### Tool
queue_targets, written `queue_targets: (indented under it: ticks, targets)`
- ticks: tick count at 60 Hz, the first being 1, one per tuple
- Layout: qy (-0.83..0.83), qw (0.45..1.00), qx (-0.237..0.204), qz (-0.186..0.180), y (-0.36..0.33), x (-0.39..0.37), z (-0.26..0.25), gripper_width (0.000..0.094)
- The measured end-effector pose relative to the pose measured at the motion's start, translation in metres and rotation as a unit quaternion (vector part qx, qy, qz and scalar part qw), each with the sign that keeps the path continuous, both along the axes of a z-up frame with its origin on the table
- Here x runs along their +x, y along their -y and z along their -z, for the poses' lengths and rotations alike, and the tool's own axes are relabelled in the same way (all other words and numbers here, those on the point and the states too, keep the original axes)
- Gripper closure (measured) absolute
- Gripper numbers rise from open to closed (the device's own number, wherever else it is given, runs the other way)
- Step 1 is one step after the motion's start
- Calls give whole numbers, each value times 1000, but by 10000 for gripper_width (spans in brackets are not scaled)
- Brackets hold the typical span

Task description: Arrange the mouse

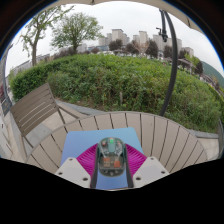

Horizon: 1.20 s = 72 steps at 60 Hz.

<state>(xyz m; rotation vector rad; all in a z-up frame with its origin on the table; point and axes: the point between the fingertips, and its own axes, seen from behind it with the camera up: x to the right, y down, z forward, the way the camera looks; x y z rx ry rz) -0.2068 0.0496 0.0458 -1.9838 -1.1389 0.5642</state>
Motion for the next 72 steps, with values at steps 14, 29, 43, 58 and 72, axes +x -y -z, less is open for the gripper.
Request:
queue_targets:
  ticks: [14, 29, 43, 58, 72]
  targets:
    - [30, 999, -9, 20, 1, -30, 58, 428]
    - [45, 997, -39, 45, 33, 33, -11, 87]
    - [93, 994, -45, 30, 116, 189, -84, 84]
    - [107, 992, -39, 52, 156, 285, -101, 83]
    - [108, 992, -21, 53, 150, 294, -102, 82]
